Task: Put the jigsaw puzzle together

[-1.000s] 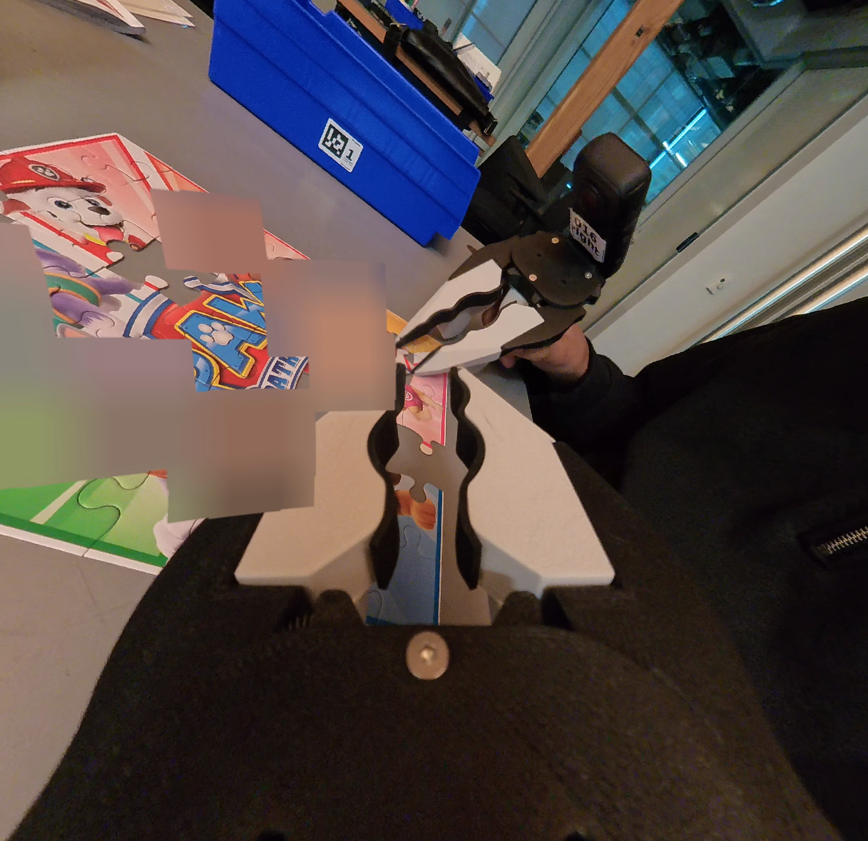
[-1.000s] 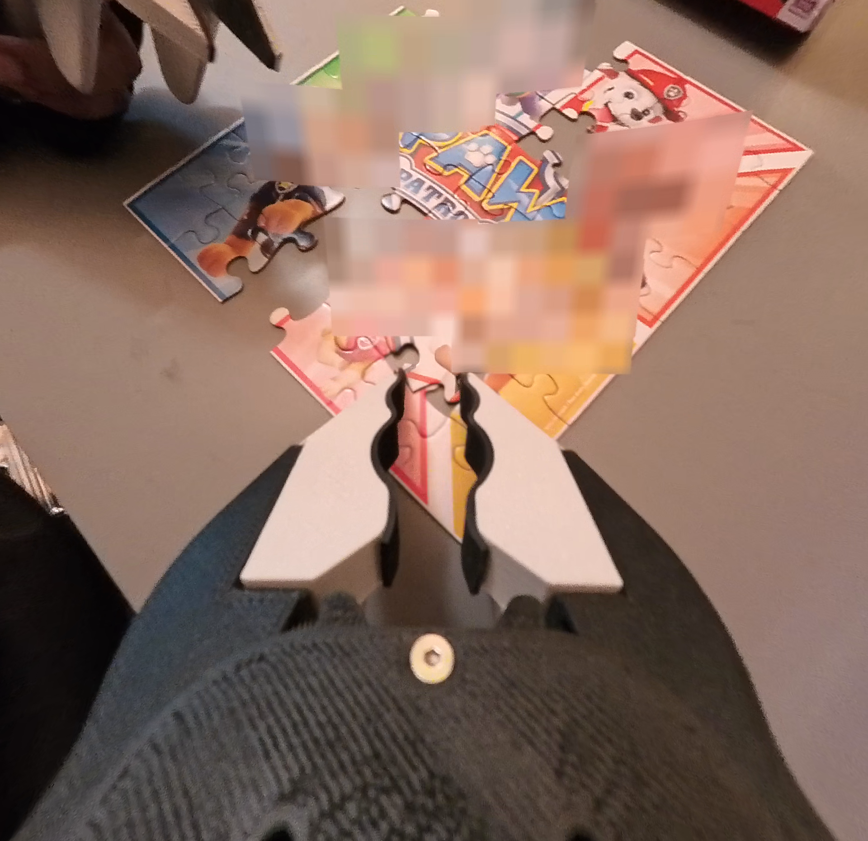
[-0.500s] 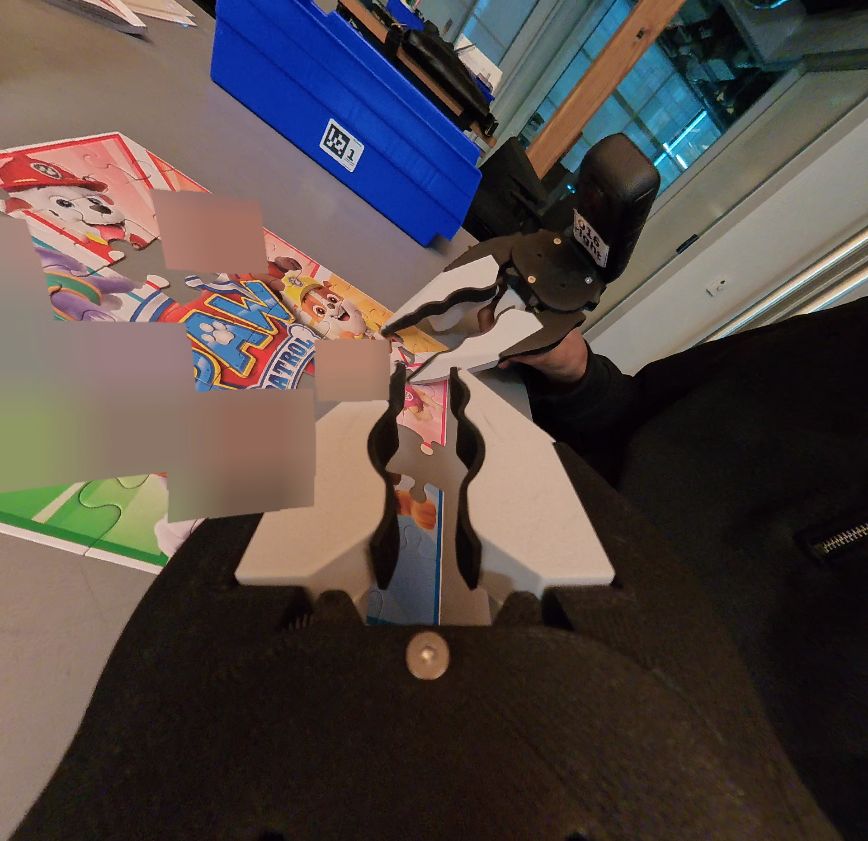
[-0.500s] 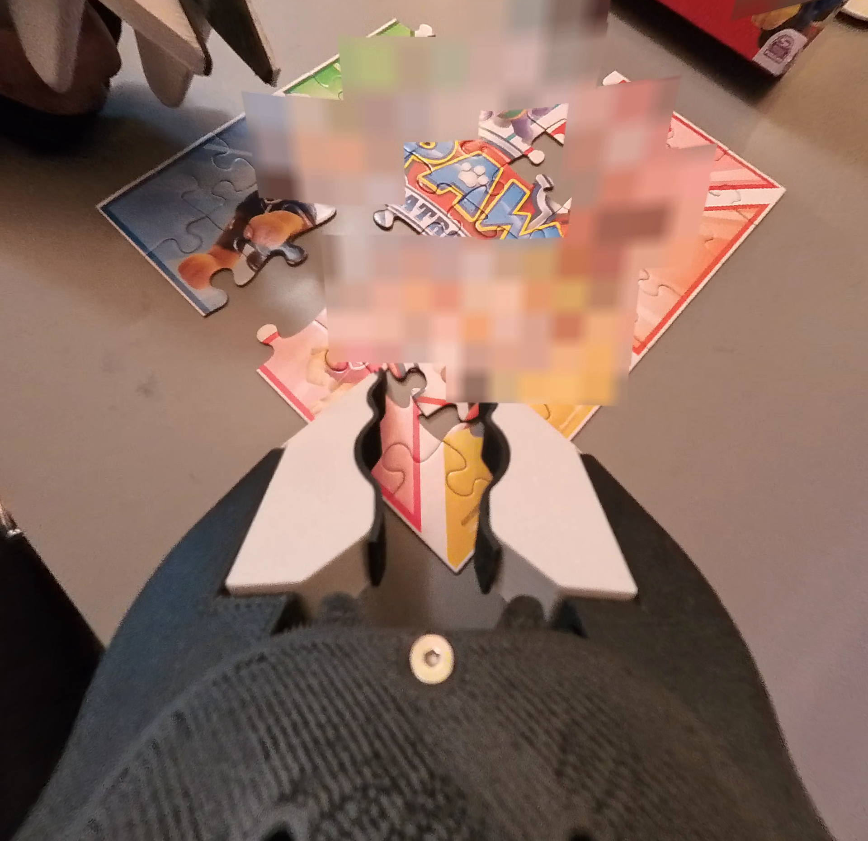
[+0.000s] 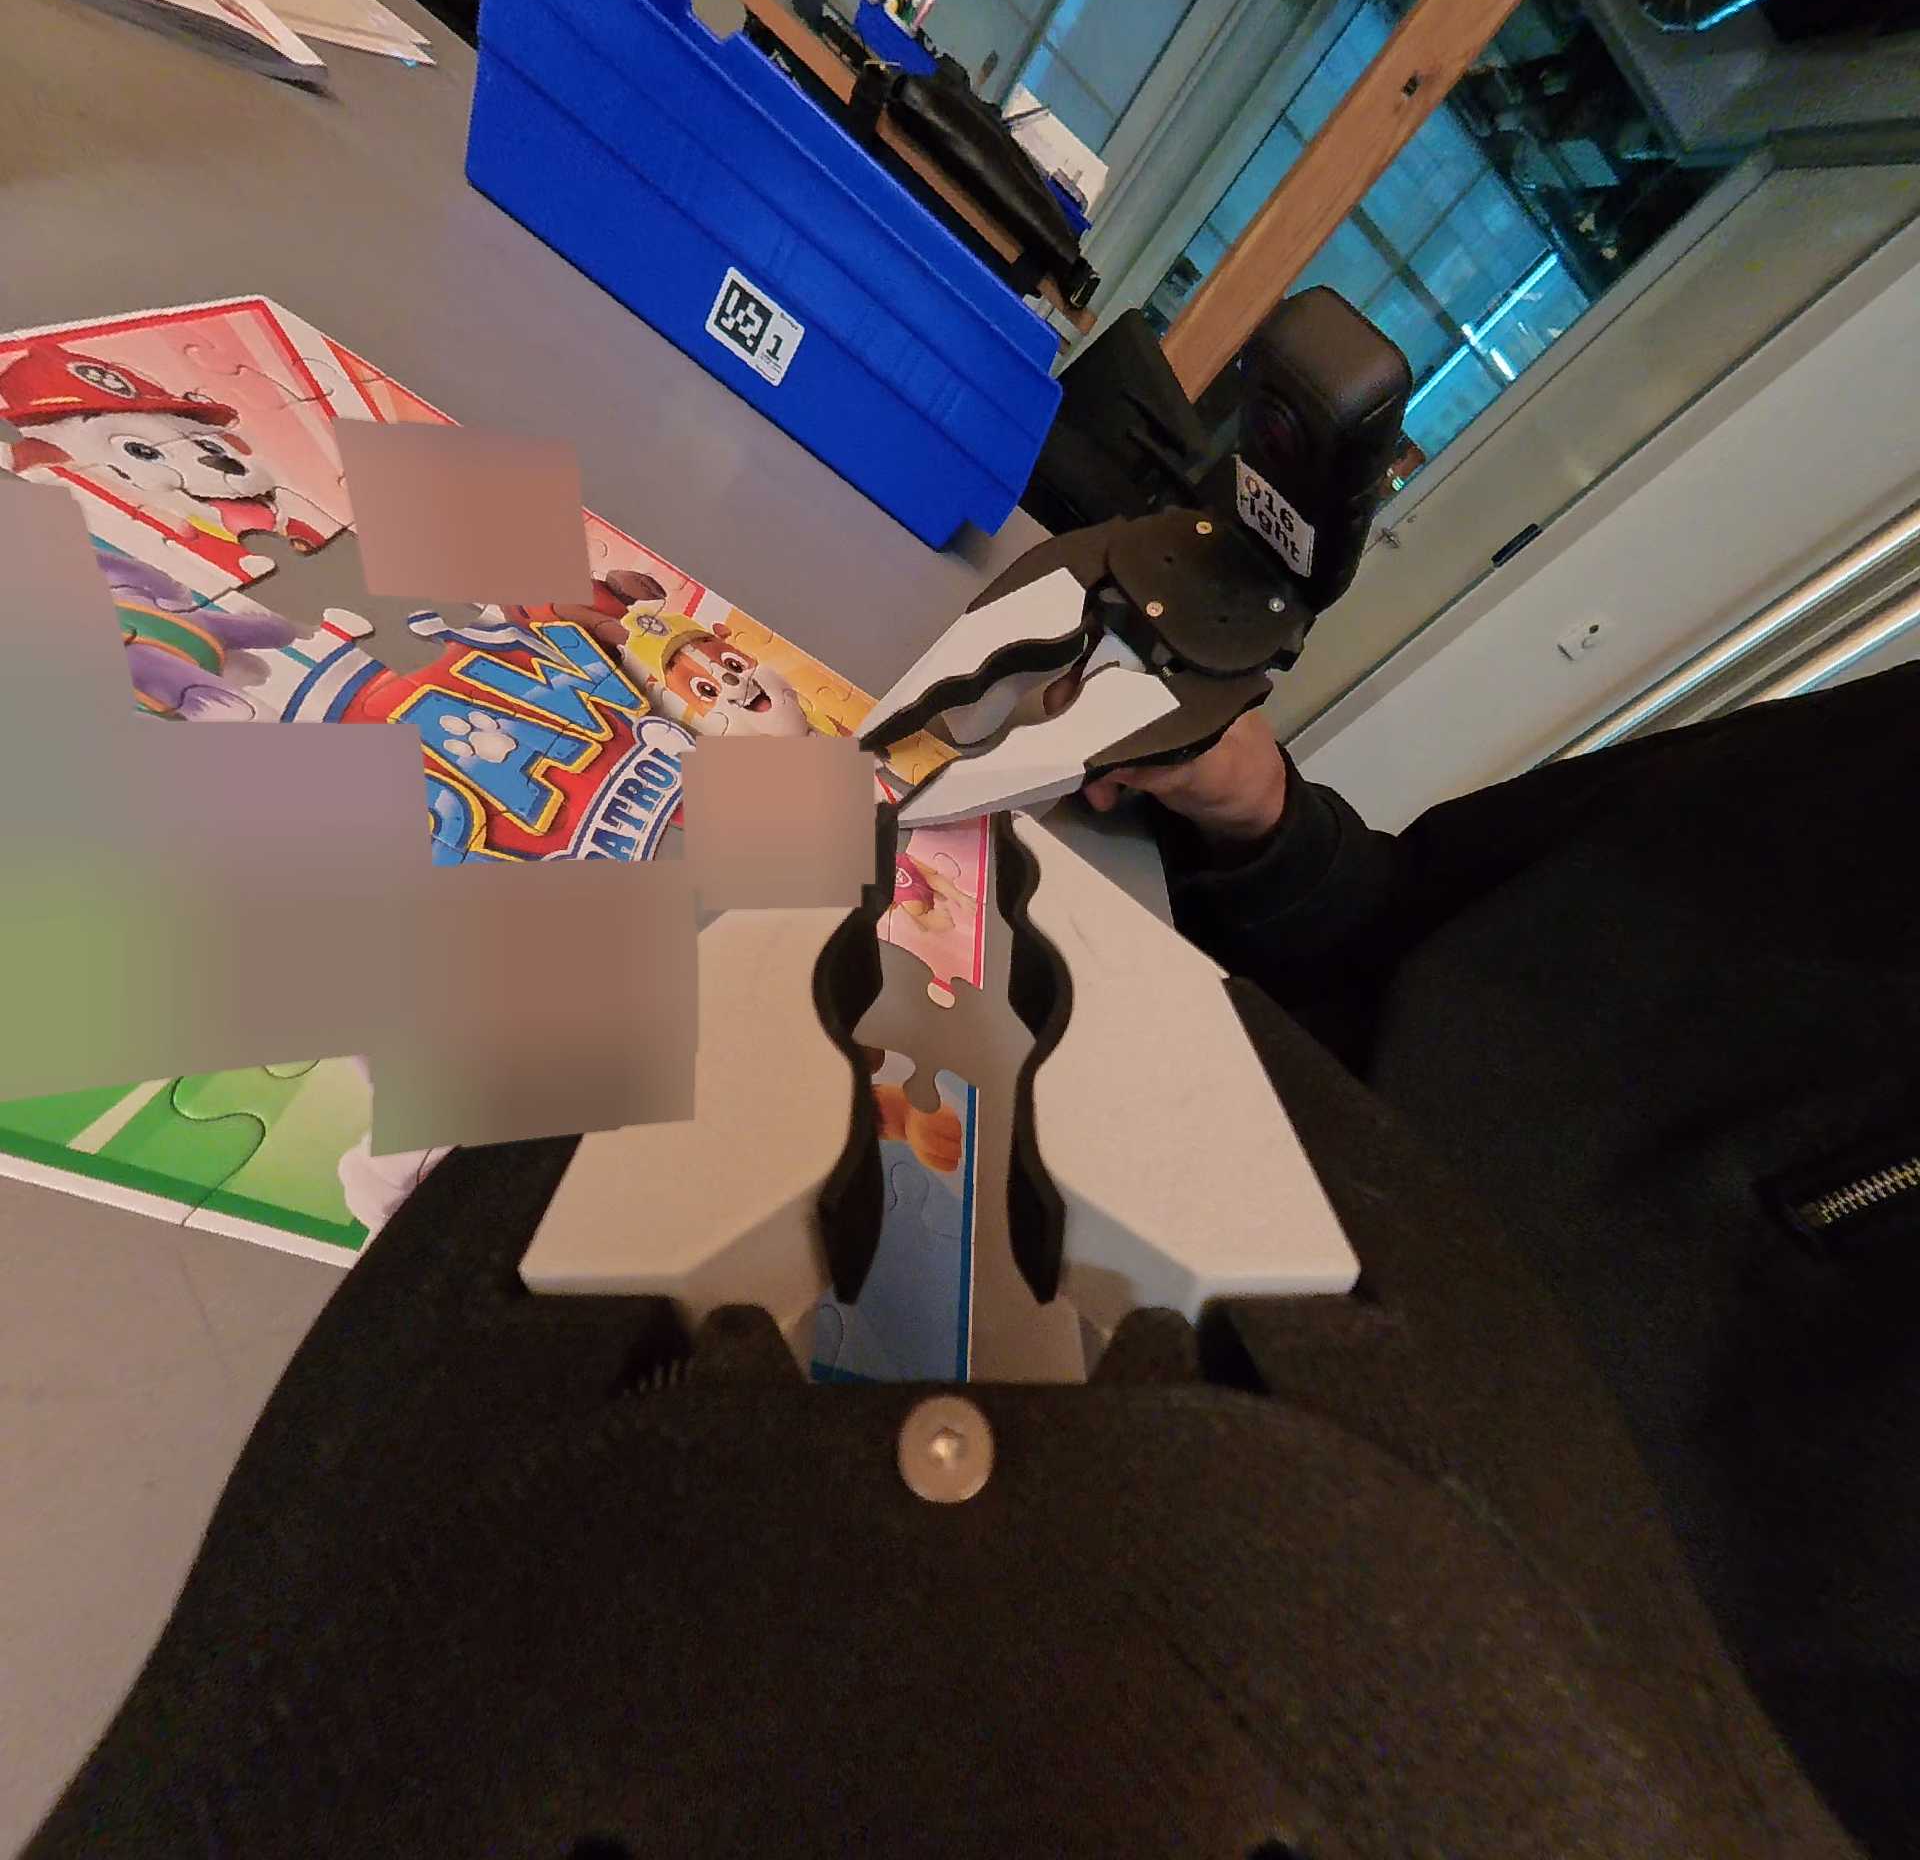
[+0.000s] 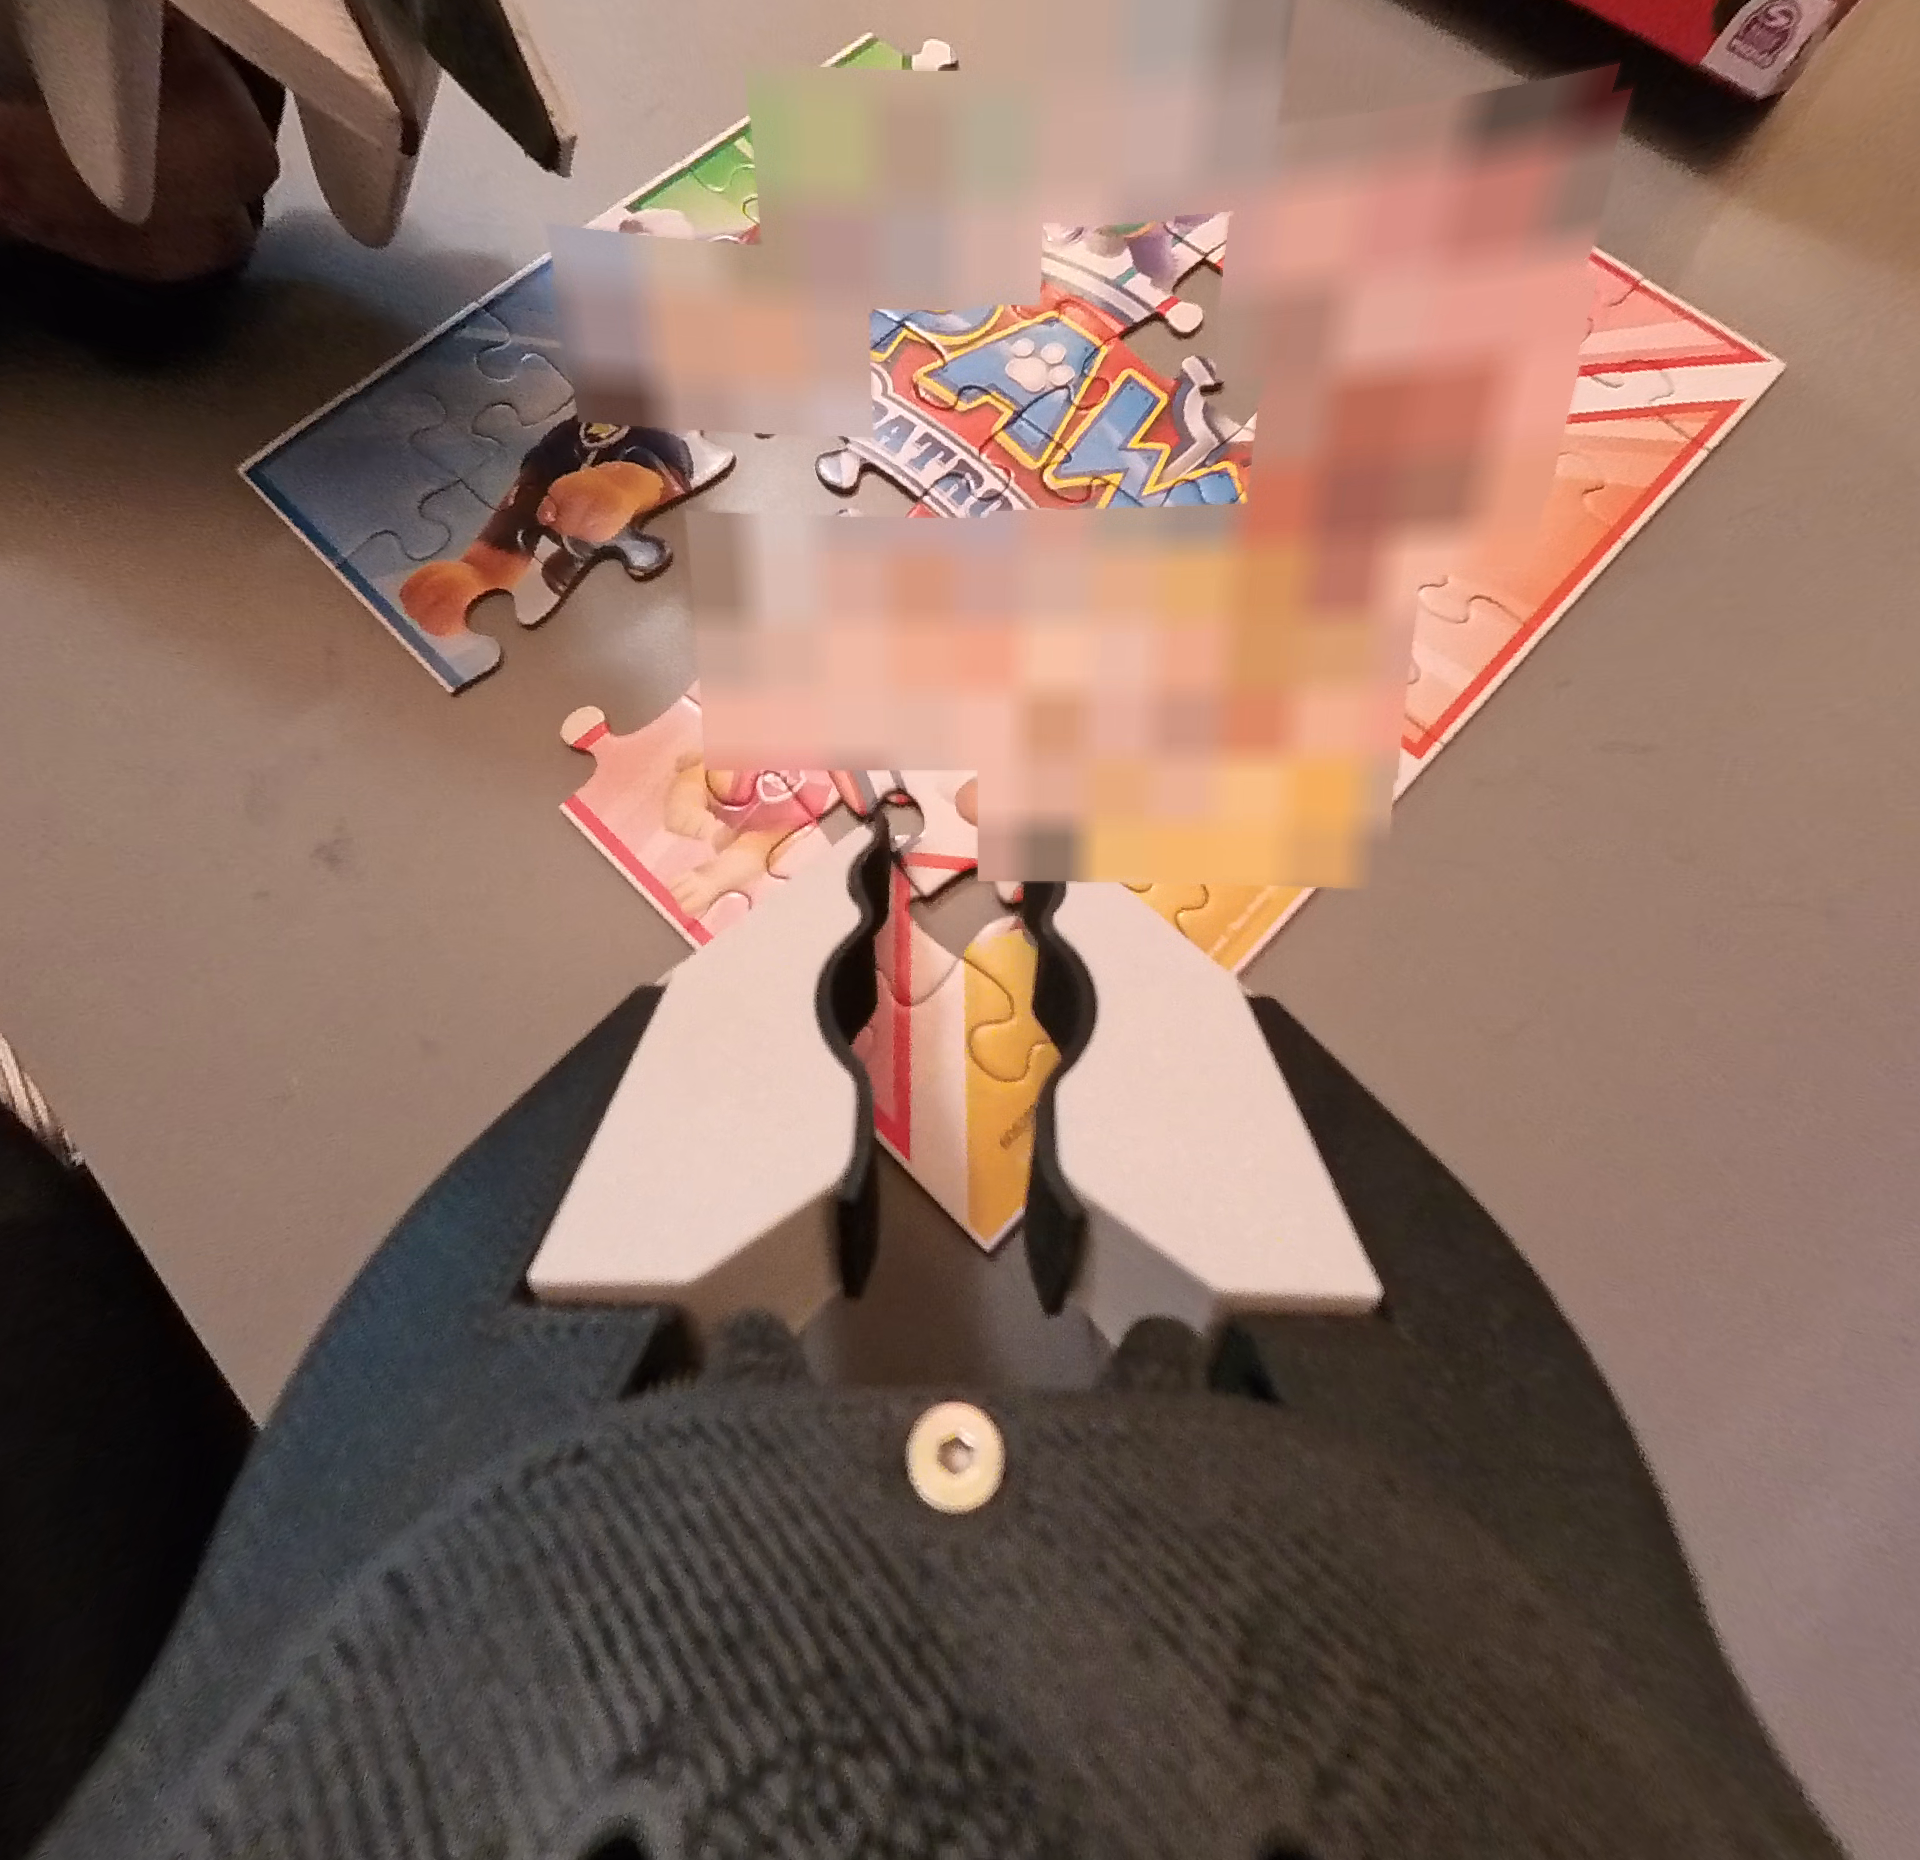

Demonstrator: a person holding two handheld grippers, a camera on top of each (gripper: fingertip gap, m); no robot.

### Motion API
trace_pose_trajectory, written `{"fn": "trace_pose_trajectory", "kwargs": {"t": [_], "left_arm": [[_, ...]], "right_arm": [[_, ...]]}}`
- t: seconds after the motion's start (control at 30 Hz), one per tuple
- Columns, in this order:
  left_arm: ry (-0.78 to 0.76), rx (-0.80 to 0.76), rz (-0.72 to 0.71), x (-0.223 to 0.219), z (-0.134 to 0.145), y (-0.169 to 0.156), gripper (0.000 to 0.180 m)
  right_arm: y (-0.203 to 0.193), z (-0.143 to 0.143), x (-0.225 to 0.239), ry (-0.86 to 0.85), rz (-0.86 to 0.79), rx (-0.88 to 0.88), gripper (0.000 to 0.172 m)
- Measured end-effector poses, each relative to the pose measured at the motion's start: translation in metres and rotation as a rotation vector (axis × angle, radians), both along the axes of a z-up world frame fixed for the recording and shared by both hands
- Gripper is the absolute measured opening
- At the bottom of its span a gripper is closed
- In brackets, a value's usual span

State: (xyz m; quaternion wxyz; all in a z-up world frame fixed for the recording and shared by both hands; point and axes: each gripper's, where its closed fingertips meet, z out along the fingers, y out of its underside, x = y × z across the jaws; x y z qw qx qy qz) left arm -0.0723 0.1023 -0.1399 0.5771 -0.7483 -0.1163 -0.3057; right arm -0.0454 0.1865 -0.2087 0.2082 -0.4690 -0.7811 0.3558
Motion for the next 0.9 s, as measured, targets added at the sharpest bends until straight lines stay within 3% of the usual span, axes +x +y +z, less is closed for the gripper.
{"fn": "trace_pose_trajectory", "kwargs": {"t": [0.9], "left_arm": [[0.001, 0.003, -0.002, 0.0, 0.0, 0.0, 0.017]], "right_arm": [[-0.009, 0.011, 0.0, 0.071, 0.049, -0.014, 0.023]]}}
